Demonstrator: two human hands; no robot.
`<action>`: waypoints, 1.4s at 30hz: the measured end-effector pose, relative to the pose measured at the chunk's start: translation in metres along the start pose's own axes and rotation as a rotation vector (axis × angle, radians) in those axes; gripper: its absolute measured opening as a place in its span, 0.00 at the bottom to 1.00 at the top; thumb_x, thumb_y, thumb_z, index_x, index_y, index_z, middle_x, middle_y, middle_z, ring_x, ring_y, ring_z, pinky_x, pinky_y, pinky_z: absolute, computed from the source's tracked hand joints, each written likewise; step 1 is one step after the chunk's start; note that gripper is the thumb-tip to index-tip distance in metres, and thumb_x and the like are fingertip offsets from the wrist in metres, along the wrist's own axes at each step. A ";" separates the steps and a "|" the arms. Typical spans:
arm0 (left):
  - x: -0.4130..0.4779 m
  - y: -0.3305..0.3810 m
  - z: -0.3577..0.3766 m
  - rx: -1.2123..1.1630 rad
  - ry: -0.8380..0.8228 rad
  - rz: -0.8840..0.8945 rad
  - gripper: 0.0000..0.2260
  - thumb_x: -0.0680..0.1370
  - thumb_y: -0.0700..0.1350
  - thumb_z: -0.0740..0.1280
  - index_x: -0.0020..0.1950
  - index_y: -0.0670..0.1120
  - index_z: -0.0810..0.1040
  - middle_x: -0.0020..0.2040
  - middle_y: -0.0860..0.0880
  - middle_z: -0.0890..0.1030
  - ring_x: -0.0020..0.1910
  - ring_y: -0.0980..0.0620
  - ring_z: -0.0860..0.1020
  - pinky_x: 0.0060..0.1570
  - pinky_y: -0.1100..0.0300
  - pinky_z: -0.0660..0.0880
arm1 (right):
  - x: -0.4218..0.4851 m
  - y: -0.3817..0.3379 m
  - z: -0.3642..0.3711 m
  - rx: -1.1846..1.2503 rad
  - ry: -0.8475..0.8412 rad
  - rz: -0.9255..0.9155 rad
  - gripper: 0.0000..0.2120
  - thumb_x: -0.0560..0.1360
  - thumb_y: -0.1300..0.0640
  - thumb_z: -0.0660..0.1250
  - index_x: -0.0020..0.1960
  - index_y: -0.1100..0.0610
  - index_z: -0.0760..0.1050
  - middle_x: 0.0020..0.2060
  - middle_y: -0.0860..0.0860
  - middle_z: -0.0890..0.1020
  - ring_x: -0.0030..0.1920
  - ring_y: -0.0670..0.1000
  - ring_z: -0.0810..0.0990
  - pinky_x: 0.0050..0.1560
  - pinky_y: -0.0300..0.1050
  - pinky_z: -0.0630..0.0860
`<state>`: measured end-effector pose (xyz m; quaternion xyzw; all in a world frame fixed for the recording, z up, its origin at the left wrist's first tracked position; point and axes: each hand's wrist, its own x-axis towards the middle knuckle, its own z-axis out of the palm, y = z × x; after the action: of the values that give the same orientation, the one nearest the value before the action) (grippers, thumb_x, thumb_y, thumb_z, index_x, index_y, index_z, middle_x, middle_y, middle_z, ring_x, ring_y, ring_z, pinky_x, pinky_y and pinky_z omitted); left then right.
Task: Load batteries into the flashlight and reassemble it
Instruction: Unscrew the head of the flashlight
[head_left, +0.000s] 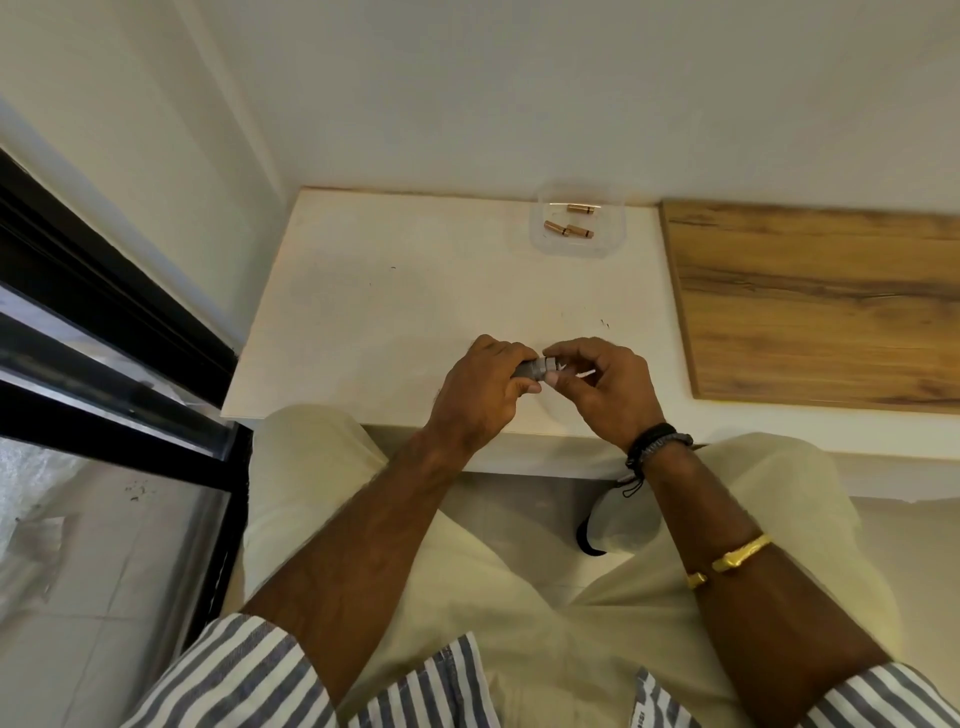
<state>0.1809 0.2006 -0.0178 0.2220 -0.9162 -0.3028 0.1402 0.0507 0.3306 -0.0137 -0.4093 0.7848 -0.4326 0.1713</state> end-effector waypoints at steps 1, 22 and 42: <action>0.000 0.000 0.000 0.002 -0.006 -0.008 0.13 0.79 0.47 0.69 0.62 0.44 0.79 0.55 0.46 0.83 0.54 0.49 0.74 0.51 0.62 0.68 | 0.000 -0.001 -0.001 0.000 -0.005 -0.016 0.11 0.75 0.60 0.75 0.54 0.48 0.83 0.46 0.39 0.82 0.47 0.38 0.81 0.47 0.30 0.77; -0.001 0.003 -0.004 0.005 -0.007 0.006 0.14 0.78 0.47 0.70 0.62 0.44 0.79 0.54 0.47 0.83 0.54 0.49 0.74 0.50 0.61 0.68 | -0.002 -0.004 -0.004 0.036 -0.014 -0.025 0.17 0.72 0.65 0.76 0.55 0.46 0.82 0.50 0.41 0.84 0.51 0.42 0.82 0.51 0.42 0.83; -0.002 0.000 -0.002 -0.001 0.011 0.027 0.13 0.77 0.47 0.70 0.60 0.45 0.79 0.52 0.47 0.83 0.53 0.50 0.74 0.49 0.57 0.72 | -0.003 -0.011 -0.006 0.100 -0.027 0.070 0.19 0.73 0.53 0.77 0.61 0.45 0.79 0.53 0.43 0.83 0.49 0.42 0.83 0.48 0.39 0.83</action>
<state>0.1828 0.2006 -0.0166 0.2111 -0.9182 -0.3001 0.1495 0.0539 0.3330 -0.0018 -0.3782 0.7738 -0.4594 0.2170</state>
